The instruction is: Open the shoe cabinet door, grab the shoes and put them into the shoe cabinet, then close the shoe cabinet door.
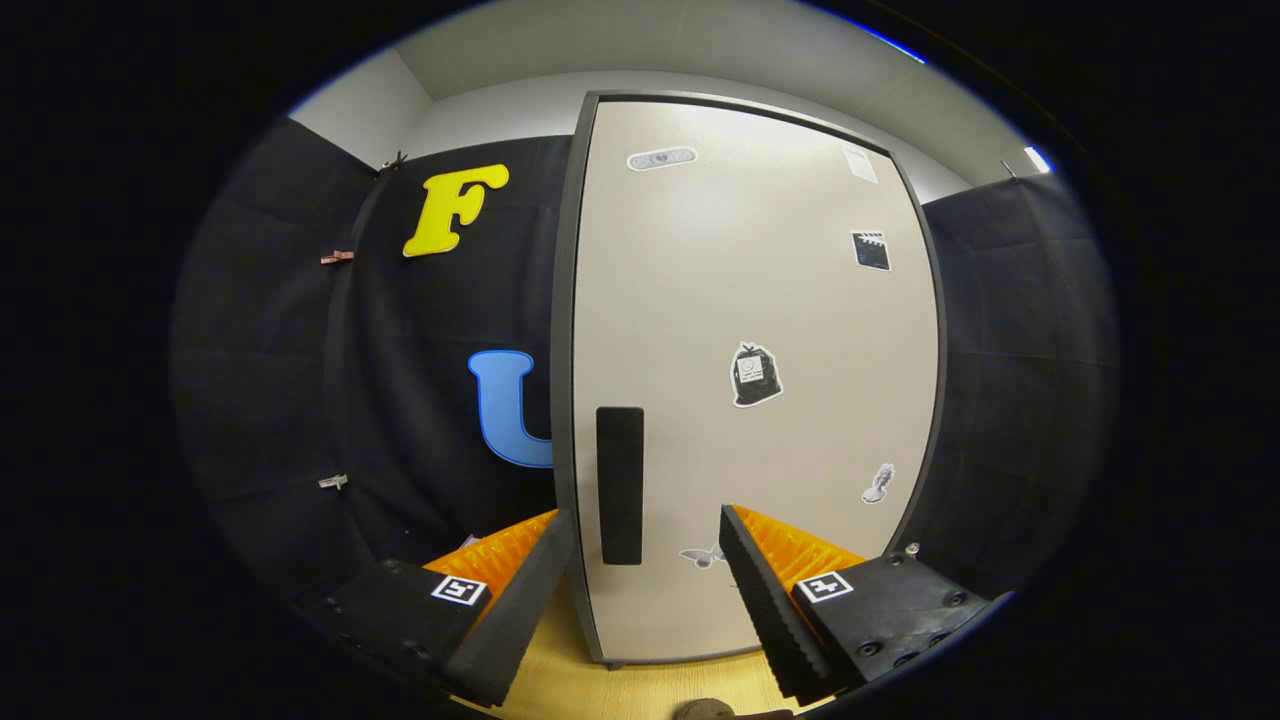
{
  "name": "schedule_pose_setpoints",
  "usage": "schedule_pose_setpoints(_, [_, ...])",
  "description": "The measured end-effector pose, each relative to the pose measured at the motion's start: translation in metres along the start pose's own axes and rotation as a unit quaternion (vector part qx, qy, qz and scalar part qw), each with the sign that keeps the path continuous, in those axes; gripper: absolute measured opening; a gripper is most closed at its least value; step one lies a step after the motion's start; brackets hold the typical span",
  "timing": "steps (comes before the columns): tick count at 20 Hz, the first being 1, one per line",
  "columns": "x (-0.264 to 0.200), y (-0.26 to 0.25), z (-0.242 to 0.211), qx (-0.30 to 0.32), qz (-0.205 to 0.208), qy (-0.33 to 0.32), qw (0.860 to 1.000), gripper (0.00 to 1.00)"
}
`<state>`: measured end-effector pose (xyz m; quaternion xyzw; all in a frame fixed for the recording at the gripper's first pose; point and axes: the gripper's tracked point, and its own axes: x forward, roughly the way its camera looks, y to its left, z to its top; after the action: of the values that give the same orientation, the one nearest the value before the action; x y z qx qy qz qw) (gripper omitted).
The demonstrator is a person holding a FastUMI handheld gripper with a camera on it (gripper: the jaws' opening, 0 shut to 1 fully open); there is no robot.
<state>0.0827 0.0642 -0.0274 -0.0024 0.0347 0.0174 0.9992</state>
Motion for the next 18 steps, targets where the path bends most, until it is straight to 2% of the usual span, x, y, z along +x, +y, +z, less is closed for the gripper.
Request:
schedule_pose_setpoints(4, [0.026,0.005,-0.008,-0.004,-0.002,0.012,1.000,0.96])
schedule_pose_setpoints(9, [0.048,0.007,-0.004,-0.007,-0.009,-0.005,1.000,0.96])
schedule_pose_setpoints(13, [0.065,0.005,0.000,0.011,-0.012,-0.012,1.000,0.96])
schedule_pose_setpoints(15, [0.069,0.002,0.000,0.017,-0.017,-0.012,1.000,0.90])
schedule_pose_setpoints(18, [0.073,0.001,-0.004,0.006,-0.023,-0.006,1.000,0.89])
